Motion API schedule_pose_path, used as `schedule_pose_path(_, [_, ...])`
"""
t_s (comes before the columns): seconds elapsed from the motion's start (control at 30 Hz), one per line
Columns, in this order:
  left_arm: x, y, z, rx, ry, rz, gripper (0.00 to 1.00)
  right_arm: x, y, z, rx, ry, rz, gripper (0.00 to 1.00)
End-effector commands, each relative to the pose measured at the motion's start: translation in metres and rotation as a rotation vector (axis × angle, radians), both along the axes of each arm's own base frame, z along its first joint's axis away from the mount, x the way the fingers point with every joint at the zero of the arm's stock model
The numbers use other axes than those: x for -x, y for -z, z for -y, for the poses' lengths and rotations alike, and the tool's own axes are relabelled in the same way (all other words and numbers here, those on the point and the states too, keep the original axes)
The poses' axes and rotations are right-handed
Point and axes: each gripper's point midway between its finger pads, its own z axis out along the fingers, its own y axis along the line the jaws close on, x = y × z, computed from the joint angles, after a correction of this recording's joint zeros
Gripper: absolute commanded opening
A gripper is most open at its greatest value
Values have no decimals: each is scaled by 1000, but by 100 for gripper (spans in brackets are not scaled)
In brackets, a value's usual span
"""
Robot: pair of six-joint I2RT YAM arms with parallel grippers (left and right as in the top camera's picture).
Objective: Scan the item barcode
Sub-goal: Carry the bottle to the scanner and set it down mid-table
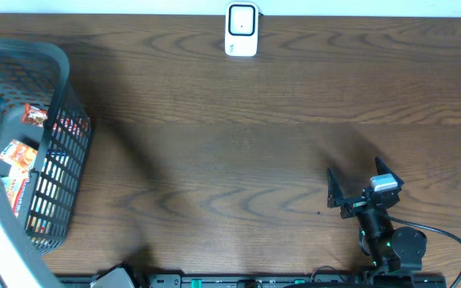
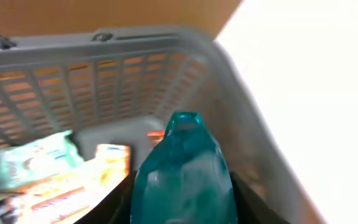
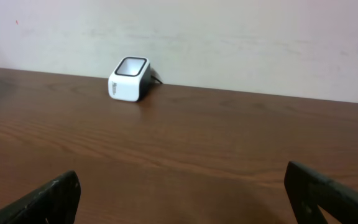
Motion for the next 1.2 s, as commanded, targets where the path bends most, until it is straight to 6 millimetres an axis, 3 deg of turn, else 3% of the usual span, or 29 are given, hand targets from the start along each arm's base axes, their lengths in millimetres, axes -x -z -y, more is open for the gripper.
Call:
schedule_pose_path(0.0, [-1,-40,52,64,197,181,36,0,1,-2,-16,-6,-2,99])
schedule_pose_path(0.17, [-5,-57,132,137,499,251,36,0,1,-2,-16,-5,-2,99])
schedule_pose_path(0.4, [-31,-29,231,40,933,101,36,0,1,-2,-16,-5,-2,99])
schedule_pose_path(0.53, [-46,10,277,-66,1103,-74,36,0,1,-2,-16,-6,-2,99])
schedule_pose_path(0.63, [-58,59,322,-207,1263,-278,35,0,1,-2,-16,-6,-2,99])
schedule_pose_path(0.87, [-53,129,420,-481,1719,-470,36,0,1,-2,-16,-6,-2,99])
schedule_pose_path(1.03, [-62,171,454,-521,1781,-545,36,0,1,-2,-16,-6,-2,99])
schedule_pose_path(1.17, [-69,196,467,-534,1814,-581,36,0,1,-2,-16,-6,-2,99])
